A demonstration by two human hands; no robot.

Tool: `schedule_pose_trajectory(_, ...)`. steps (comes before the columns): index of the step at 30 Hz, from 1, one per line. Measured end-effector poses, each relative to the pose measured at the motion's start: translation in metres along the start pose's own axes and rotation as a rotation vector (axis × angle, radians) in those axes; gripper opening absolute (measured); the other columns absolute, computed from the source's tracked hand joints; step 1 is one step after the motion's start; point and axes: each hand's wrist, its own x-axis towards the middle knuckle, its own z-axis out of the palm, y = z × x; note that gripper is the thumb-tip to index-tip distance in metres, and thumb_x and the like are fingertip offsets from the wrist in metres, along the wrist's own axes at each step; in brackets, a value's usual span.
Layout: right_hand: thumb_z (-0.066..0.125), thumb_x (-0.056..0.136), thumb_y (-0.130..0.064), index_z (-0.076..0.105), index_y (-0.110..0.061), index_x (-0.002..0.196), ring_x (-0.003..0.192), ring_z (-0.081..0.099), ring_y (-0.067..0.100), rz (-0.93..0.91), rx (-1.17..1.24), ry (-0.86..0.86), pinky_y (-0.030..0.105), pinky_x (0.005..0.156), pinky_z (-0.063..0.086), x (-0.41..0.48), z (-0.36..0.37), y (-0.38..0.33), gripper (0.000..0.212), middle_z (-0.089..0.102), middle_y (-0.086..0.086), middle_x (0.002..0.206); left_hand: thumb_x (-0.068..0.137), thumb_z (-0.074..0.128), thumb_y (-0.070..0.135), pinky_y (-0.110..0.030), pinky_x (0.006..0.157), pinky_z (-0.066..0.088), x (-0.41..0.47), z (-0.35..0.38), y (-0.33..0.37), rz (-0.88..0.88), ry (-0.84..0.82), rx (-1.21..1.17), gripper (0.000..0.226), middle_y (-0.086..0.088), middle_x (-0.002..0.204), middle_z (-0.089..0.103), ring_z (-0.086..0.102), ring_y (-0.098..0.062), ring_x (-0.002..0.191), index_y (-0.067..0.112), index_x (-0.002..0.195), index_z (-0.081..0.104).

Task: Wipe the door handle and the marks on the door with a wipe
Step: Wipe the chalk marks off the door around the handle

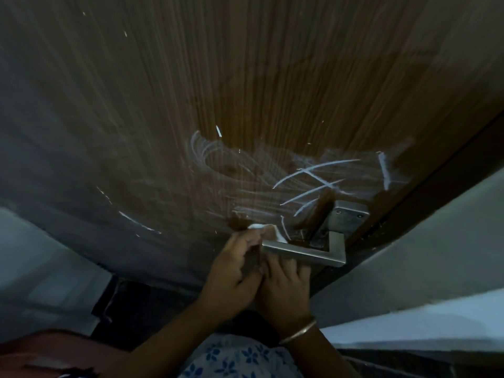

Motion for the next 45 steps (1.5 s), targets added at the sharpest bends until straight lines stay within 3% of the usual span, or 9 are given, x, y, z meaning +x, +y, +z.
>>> schedule_pose_trajectory(7,0.042,0.093,-0.036,0.049,-0.002,0.132,0.130,0.041,0.035,0.179,0.200,-0.038,0.047,0.102,0.038,-0.020,-0.005,0.017,0.052,0.040,0.022,0.139,0.083,0.055,0.021,-0.024,0.108,0.033,0.008,0.026,-0.005,0.051,-0.233,0.162,0.048,-0.005,0.133,0.053,0.045,-0.013,0.127,0.014,0.130,0.048)
schedule_pose_trajectory(13,0.052,0.086,-0.033,0.057,0.003,0.122,0.126,0.047,0.035,0.097,0.161,-0.068,0.040,0.110,0.026,-0.022,-0.002,0.020,0.051,0.051,0.025,0.131,0.083,0.050,0.024,-0.005,0.106,0.018,0.004,0.022,-0.006,0.146,-0.199,0.201,0.062,0.024,0.136,0.028,0.022,0.017,0.129,0.046,0.132,0.020)
schedule_pose_trajectory(17,0.047,0.091,-0.031,0.053,0.003,0.123,0.119,0.048,0.034,0.060,0.187,0.037,0.034,0.117,0.012,-0.015,0.000,0.018,0.048,0.058,0.022,0.123,0.086,0.049,0.021,-0.010,0.108,0.020,0.004,0.016,-0.004,0.141,-0.205,0.192,0.054,0.008,0.141,0.038,0.027,0.008,0.133,0.037,0.133,0.029)
schedule_pose_trajectory(21,0.041,0.095,-0.038,0.050,-0.002,0.128,0.130,0.042,0.031,-0.015,0.192,-0.017,0.040,0.115,0.020,-0.007,0.005,0.011,0.050,0.050,0.019,0.132,0.085,0.053,0.006,-0.019,0.109,0.028,0.003,0.003,0.000,0.150,-0.160,0.122,0.056,0.006,0.143,0.037,0.034,-0.005,0.134,0.023,0.136,0.036)
schedule_pose_trajectory(26,0.079,0.062,-0.051,0.072,-0.017,0.102,0.079,0.068,0.006,-0.058,0.316,-0.171,0.017,0.070,0.049,0.019,0.002,-0.010,0.054,0.073,0.005,0.098,0.082,0.051,0.003,-0.020,0.107,0.033,-0.002,-0.024,0.002,0.085,-0.005,0.118,0.060,0.003,0.140,0.041,0.040,-0.004,0.130,0.025,0.136,0.035)
schedule_pose_trajectory(29,0.049,0.093,-0.042,0.034,-0.009,0.144,0.123,0.051,0.017,-0.072,0.336,-0.208,0.021,0.095,0.044,0.037,0.000,-0.028,0.062,0.048,0.013,0.141,0.084,0.047,0.006,-0.024,0.105,0.037,-0.007,-0.032,0.002,0.070,0.155,0.125,0.052,0.006,0.136,0.043,0.044,-0.007,0.127,0.020,0.134,0.038)
schedule_pose_trajectory(36,0.038,0.098,-0.035,0.010,-0.013,0.149,0.133,0.041,0.016,-0.100,0.396,-0.228,0.029,0.099,0.047,0.056,-0.007,-0.045,0.062,0.037,0.003,0.150,0.078,0.044,0.005,-0.015,0.100,0.039,-0.008,-0.035,0.003,-0.015,0.366,0.143,0.056,0.004,0.128,0.046,0.047,-0.004,0.120,0.023,0.131,0.038)
schedule_pose_trajectory(43,0.066,0.078,-0.043,0.065,-0.020,0.106,0.074,0.067,0.016,0.016,0.232,-0.020,0.029,0.066,0.052,0.028,-0.009,-0.011,0.036,0.073,0.008,0.093,0.087,0.046,0.008,-0.032,0.105,0.039,0.002,-0.025,0.015,0.187,0.063,0.183,0.050,0.004,0.138,0.041,0.043,-0.011,0.128,0.015,0.136,0.036)
schedule_pose_trajectory(45,0.067,0.077,-0.037,0.059,-0.011,0.104,0.093,0.066,0.031,0.075,0.212,0.108,0.042,0.084,0.050,0.013,-0.006,-0.001,0.038,0.070,0.019,0.100,0.084,0.049,-0.004,-0.026,0.107,0.034,0.007,-0.022,0.015,0.223,-0.070,0.205,0.057,0.005,0.139,0.041,0.041,-0.007,0.129,0.015,0.137,0.035)
